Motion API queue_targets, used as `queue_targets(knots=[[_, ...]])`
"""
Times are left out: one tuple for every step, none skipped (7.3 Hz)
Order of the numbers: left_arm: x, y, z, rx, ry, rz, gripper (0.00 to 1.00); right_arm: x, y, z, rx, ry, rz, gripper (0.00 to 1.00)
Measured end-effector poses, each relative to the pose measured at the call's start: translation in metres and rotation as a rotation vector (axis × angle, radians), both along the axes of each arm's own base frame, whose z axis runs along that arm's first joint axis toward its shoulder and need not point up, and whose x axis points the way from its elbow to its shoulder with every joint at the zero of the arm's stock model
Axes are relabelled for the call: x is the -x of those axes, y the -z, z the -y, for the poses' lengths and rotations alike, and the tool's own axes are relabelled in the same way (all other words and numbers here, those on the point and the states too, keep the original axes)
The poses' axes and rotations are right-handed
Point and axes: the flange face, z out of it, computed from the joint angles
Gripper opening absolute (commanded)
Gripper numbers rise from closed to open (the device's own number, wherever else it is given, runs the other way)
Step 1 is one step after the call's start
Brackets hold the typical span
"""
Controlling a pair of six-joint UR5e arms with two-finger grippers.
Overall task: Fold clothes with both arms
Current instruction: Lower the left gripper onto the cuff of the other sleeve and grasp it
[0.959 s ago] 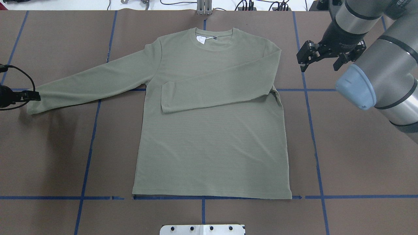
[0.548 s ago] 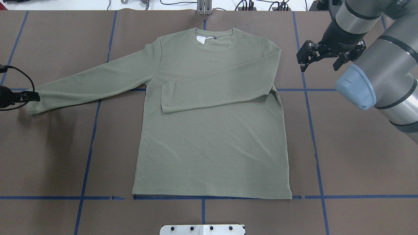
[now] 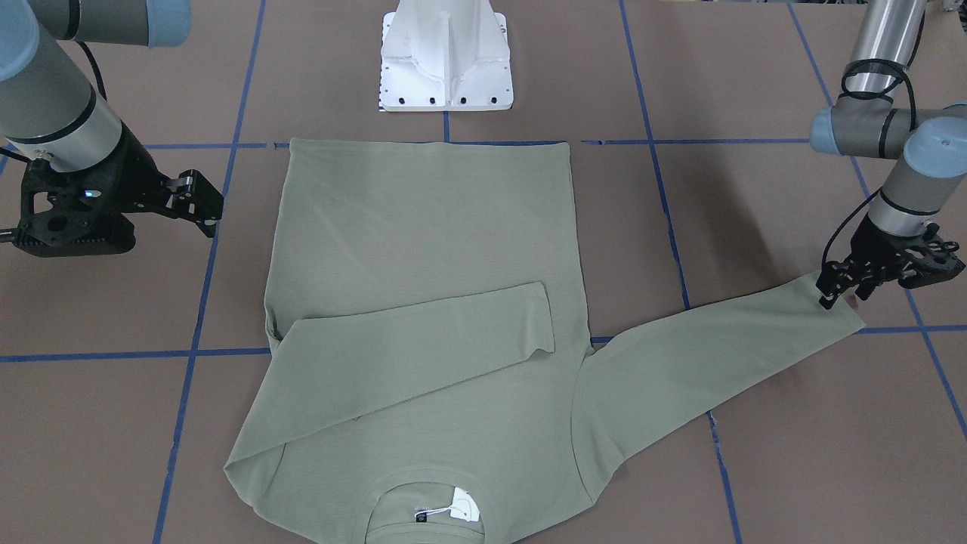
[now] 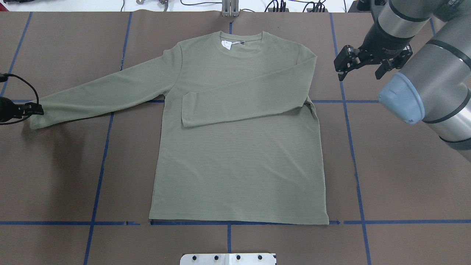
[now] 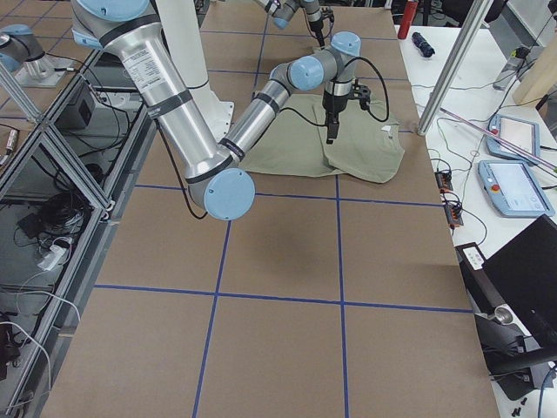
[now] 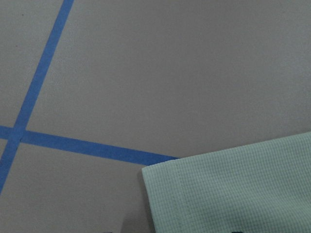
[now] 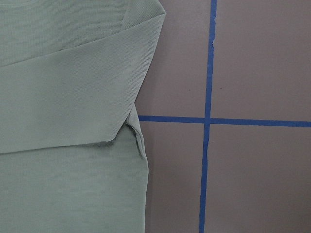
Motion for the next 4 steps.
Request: queue_targets(knots=[[0.0, 0.0002, -0.0001, 0.002, 0.002, -0.001, 0.72, -0.0002, 0.0005, -0.0003, -0.001, 0.0, 0.001, 1.0], [-0.0001, 0.0004, -0.0001, 0.004, 0.004, -0.003, 0.71, -0.0004, 0.0009, -0.0005, -0.002, 0.0, 0.001, 1.0], [-0.001, 0.0007, -0.0002, 0.006, 0.005, -0.006, 0.71, -0.0006, 0.0014, -0.0008, -0.004, 0.0, 0.001, 1.0], [-0.0028, 0.001, -0.0008, 0.01, 0.005, -0.008, 0.71, -0.001, 0.002, -0.0014, -0.005, -0.001, 0.002, 1.0]])
